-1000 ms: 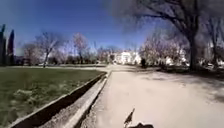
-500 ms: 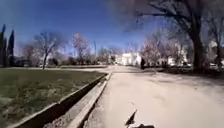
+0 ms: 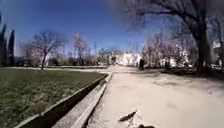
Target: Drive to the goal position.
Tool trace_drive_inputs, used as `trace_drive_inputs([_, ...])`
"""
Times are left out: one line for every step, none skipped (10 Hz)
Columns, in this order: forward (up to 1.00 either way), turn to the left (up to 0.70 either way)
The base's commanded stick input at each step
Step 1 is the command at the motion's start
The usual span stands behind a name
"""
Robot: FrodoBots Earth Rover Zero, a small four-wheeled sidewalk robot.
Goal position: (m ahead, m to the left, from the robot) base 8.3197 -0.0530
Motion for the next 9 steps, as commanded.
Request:
trace_drive_inputs([0.95, 0.0])
trace_drive_inputs([0.95, 0.0])
trace_drive_inputs([0.95, 0.0])
trace_drive_inputs([0.95, 0.0])
trace_drive_inputs([0.95, 0.0])
trace_drive_inputs([0.95, 0.0])
trace_drive_inputs([0.95, 0.0])
trace_drive_inputs([0.95, 0.0])
trace_drive_inputs([0.95, 0.0])
